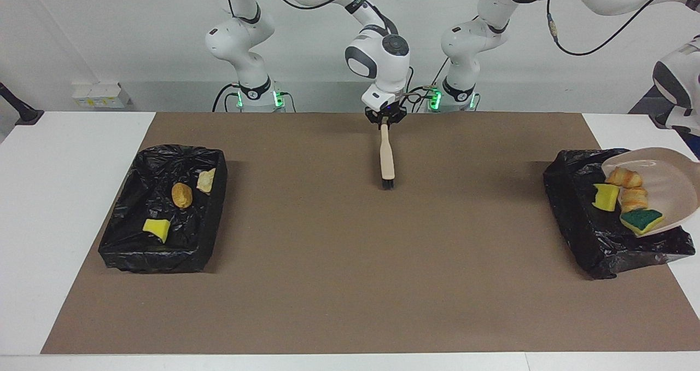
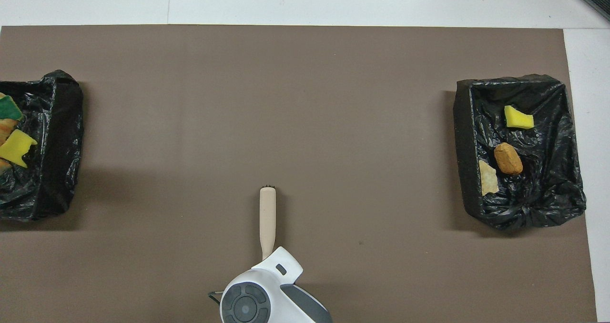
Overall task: Sweep and dump trash in bin
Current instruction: 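Tip the dustpan into the bin with the left gripper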
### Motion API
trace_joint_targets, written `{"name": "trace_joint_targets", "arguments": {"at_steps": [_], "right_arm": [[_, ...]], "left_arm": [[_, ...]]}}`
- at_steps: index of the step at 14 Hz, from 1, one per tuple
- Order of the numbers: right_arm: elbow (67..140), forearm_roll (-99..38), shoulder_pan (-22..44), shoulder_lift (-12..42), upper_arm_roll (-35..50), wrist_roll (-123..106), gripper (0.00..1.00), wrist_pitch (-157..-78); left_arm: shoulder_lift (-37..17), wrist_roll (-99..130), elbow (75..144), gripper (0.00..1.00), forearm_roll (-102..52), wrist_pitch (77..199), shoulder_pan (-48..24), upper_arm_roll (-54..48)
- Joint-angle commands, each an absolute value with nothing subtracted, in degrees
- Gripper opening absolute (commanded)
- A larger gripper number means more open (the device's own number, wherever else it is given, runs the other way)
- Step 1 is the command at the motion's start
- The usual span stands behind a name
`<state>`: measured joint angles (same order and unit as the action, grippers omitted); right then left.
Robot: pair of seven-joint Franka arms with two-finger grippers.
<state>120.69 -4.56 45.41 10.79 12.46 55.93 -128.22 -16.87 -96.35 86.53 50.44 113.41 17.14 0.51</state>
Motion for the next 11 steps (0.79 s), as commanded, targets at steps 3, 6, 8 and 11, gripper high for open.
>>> {"name": "trace_joint_targets", "arguments": {"at_steps": [3,6,8,11], "right_arm": [[121.91,-6.24,45.44,12.13,12.48,54.31,0.17,-132.01],[121.38,-6.24,45.26,12.30,12.48,54.49,0.37,-131.05],[119.11,-6.24,44.91,13.00,12.48,54.67,0.51,-129.39],[114.80,-6.24,43.07,13.10,12.48,54.49,0.57,-124.21]], "left_arm": [[-13.11,-93.78,89.03,0.00,65.63,109.43,14.86,1.23],[-10.03,-93.69,89.91,0.00,67.59,108.28,14.85,1.14],[-9.32,-93.43,90.09,0.00,66.36,107.41,14.77,0.44],[-9.84,-93.08,88.60,0.00,61.19,107.32,11.44,0.18]]}}
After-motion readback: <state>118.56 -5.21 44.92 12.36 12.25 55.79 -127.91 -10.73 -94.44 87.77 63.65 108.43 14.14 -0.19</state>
